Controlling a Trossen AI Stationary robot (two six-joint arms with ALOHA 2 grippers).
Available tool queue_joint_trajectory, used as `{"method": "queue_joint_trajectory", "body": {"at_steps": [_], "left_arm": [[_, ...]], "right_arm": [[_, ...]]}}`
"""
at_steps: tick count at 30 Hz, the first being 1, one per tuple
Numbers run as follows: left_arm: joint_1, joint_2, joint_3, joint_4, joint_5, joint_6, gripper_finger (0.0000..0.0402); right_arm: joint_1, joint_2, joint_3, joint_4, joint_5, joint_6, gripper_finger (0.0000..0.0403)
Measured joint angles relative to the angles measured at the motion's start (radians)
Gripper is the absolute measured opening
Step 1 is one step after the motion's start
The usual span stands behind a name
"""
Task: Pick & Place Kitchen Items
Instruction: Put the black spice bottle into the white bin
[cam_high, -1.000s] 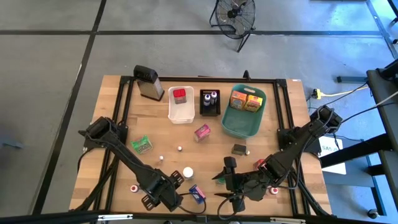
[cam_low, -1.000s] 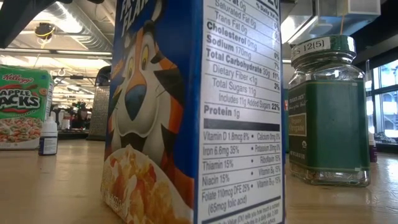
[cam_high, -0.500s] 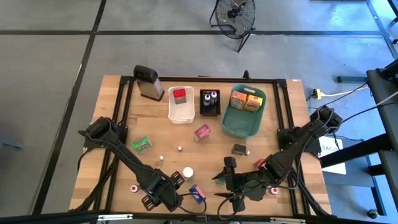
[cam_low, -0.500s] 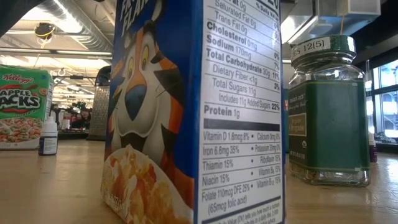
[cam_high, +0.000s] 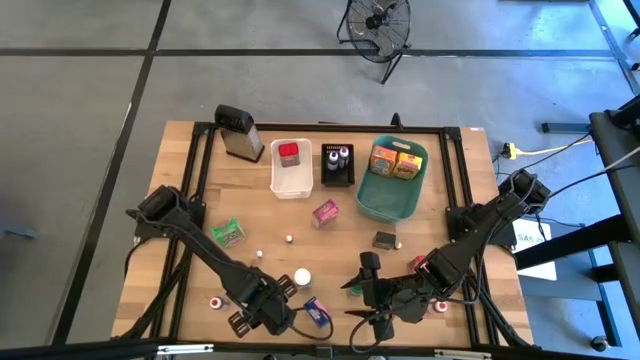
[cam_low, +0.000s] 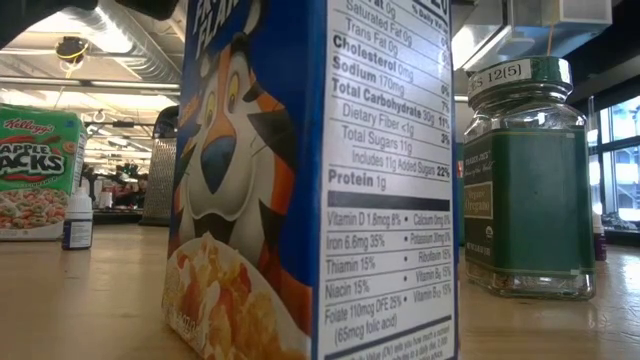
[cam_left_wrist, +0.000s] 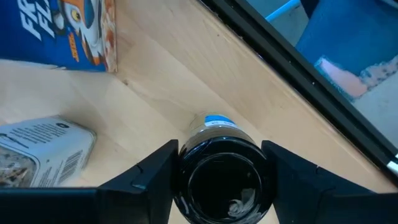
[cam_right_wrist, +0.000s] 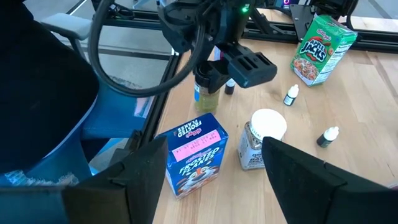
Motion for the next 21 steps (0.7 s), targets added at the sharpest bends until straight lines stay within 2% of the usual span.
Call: {"method": "queue_joint_trajectory", "body": {"at_steps": [6,10,18,21], "left_arm": [[-0.004,-0.016,-0.002,-0.036,-0.019,-0.016,0.0202],[-0.026,-0.029,0.045,-0.073,-0.07,-0.02,0.0202],[-0.073,-0.029,0.28,-0.324,-0.248,-0.06,0.0202],[-0.072,-0.029,0.39,-0.38,-0.274,-0.067,0.0202]], "right_arm": [[0.0,0.0,0.0,-0.002,0.0,0.0,0.0264],[0.0,0.0,0.0,-0.002,0.0,0.0,0.0264],[0.0,0.0,0.0,-0.002,0.008,0.001,0.0264],[0.0,0.0,0.0,-0.002,0.008,0.001,0.0264]]}}
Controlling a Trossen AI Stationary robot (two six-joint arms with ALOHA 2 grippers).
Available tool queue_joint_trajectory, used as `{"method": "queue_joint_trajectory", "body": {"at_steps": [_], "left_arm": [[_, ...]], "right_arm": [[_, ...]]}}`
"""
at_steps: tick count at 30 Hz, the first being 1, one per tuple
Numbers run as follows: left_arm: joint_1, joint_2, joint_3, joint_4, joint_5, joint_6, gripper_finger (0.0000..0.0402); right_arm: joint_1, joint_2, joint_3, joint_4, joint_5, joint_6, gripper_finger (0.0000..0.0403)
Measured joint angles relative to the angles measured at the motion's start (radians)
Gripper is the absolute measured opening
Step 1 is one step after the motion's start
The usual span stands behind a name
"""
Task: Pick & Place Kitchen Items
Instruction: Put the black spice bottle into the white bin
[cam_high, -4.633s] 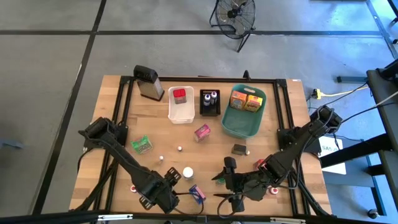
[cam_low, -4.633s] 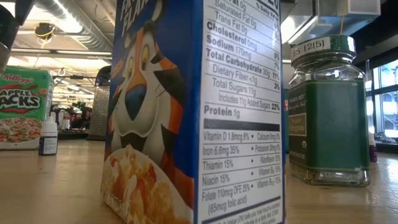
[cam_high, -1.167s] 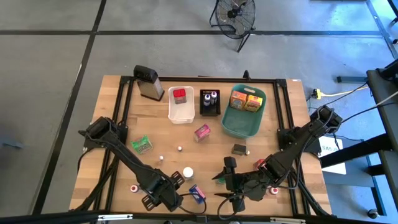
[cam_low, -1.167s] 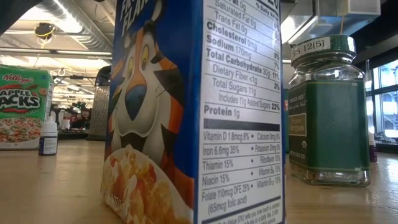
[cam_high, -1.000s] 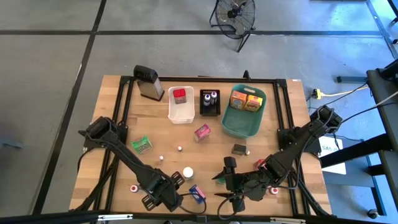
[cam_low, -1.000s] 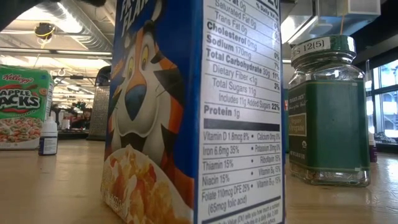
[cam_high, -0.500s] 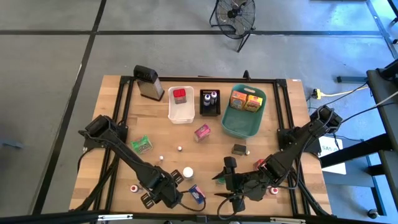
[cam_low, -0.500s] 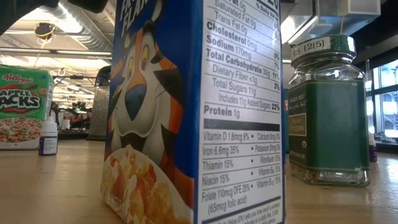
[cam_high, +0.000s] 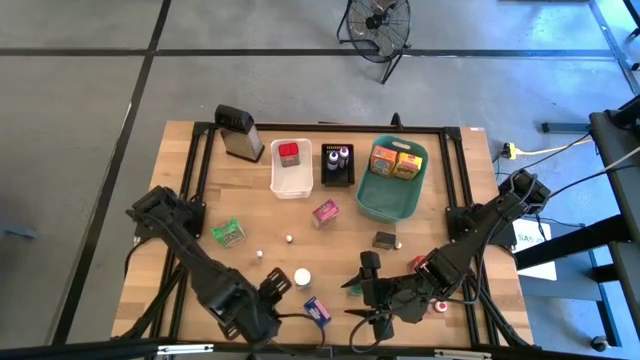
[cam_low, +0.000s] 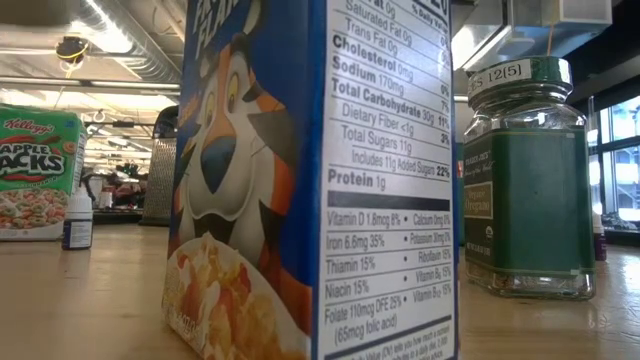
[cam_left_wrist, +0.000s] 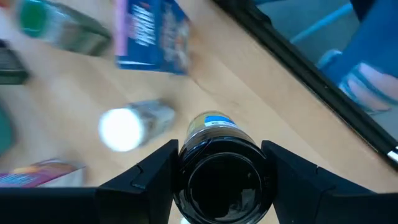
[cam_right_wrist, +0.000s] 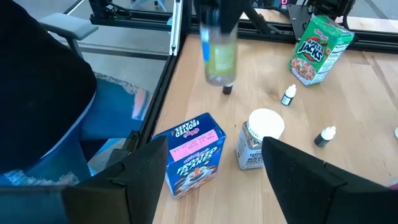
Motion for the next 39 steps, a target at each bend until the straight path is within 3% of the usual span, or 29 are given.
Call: {"method": "queue_joint_trajectory", "body": {"at_steps": [7,10,13,20,26,36,39], "left_arm": [[0.069,0.0,0.25,-0.244,-0.219,0.012,0.0202],[0.158,-0.009,0.32,-0.261,-0.247,0.025,0.0202],[0.284,-0.031,0.356,-0.269,-0.194,0.071,0.0202],[0.639,-0.052,0.362,-0.266,-0.188,0.108,0.0202],[0.907,-0.031,0.361,-0.229,-0.029,0.152,0.0202],[1.157,0.058,0.361,-0.097,0.157,0.189,0.0202],[1.198,0.105,0.361,-0.102,0.164,0.186,0.0202]], "right_arm": [[-0.001,0.0,0.0,-0.005,0.001,-0.082,0.0264],[-0.003,0.0,0.0,-0.007,0.0,-0.135,0.0264],[-0.012,0.0,0.0,-0.008,0.0,-0.161,0.0264],[-0.04,0.0,0.0,-0.026,-0.008,-0.163,0.0264],[-0.05,0.0,0.0,-0.035,-0.009,-0.163,0.0264],[-0.051,0.0,0.0,-0.04,-0.038,-0.107,0.0264],[-0.051,0.0,0.0,-0.039,-0.063,-0.077,0.0264]]}}
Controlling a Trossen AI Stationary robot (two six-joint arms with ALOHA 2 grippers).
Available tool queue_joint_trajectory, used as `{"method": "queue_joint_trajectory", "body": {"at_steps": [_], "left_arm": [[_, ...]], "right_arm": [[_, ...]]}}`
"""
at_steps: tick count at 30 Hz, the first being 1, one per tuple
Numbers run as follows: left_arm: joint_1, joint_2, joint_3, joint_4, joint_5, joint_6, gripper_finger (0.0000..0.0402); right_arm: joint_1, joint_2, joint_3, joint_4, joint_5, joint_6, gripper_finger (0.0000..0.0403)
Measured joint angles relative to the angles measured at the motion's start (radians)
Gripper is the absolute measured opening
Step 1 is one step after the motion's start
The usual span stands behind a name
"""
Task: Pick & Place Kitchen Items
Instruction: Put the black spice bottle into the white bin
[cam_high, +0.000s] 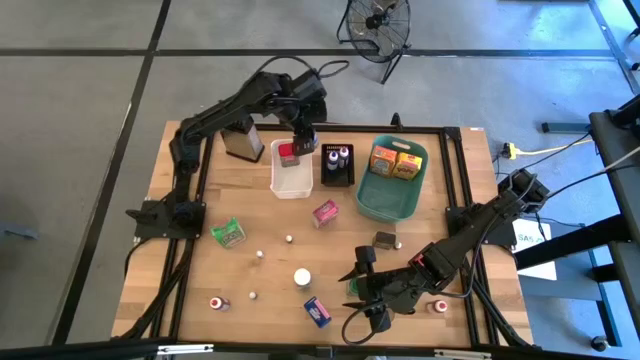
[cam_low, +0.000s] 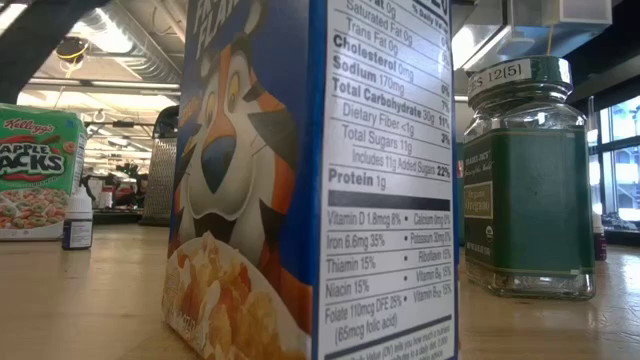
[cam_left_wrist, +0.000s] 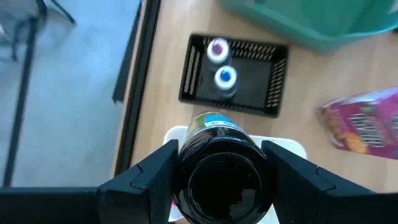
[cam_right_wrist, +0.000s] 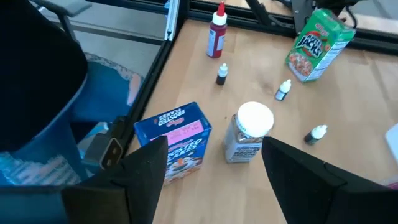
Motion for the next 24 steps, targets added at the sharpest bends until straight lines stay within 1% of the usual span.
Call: {"method": "queue_joint_trajectory", "body": {"at_steps": [9,15,24], "left_arm": [[0.084,0.139,-0.001,-0.012,0.043,-0.035,0.0202],[0.117,0.161,-0.007,-0.01,0.106,-0.037,0.0203],[0.129,0.154,-0.099,0.037,0.111,-0.025,0.0203]], "right_arm": [[0.005,0.042,0.0,0.002,-0.01,0.081,0.0264],[0.012,0.053,0.0,0.019,-0.01,0.098,0.0264],[0.025,0.053,0.0,0.02,-0.008,0.118,0.0264]]}}
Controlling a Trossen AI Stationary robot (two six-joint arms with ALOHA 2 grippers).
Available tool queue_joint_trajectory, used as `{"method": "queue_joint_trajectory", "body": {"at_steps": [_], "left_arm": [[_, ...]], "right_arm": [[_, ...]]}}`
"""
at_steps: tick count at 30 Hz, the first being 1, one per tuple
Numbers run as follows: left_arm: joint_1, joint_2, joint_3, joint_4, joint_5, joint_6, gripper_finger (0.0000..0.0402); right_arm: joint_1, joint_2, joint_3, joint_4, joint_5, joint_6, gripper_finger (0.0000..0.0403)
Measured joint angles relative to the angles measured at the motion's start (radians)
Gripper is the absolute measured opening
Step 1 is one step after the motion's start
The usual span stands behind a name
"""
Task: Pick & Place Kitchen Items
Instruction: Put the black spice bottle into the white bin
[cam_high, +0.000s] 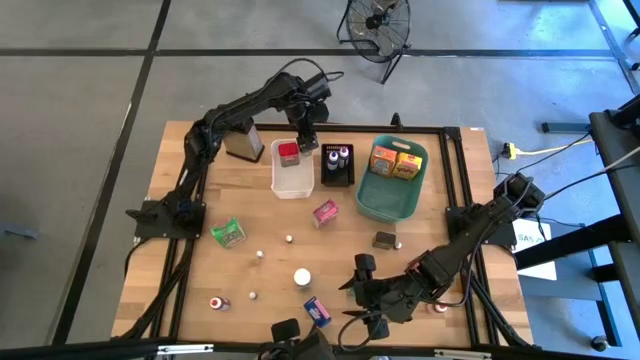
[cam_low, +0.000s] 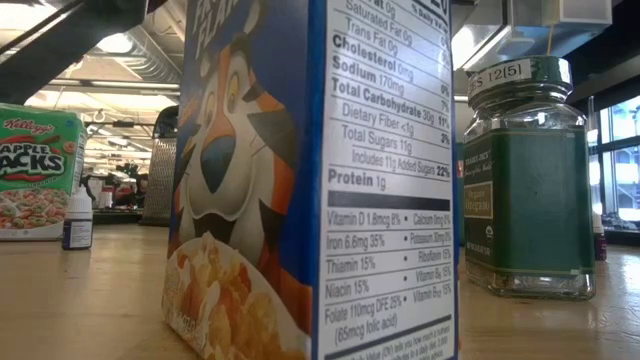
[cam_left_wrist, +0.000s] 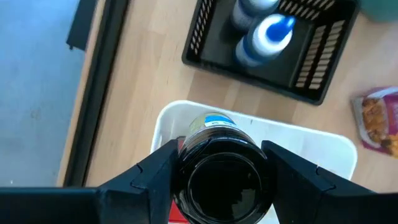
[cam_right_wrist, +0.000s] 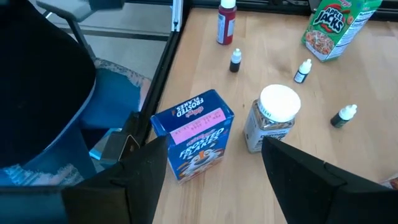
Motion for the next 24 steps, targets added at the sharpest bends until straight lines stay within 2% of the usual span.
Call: {"method": "queue_joint_trajectory", "body": {"at_steps": [17,20,24], "left_arm": [[0.017,0.002,-0.129,0.06,0.005,0.042,0.0206],[0.016,0.002,-0.152,0.065,0.036,0.074,0.0218],[0.017,0.001,-0.183,0.085,0.142,0.132,0.0235]], "right_arm": [[0.0,0.0,0.0,-0.001,0.001,-0.003,0.0264],[0.0,0.0,0.0,0.0,0.004,-0.003,0.0264],[0.0,0.0,0.0,0.0,0.004,-0.003,0.0264]]}}
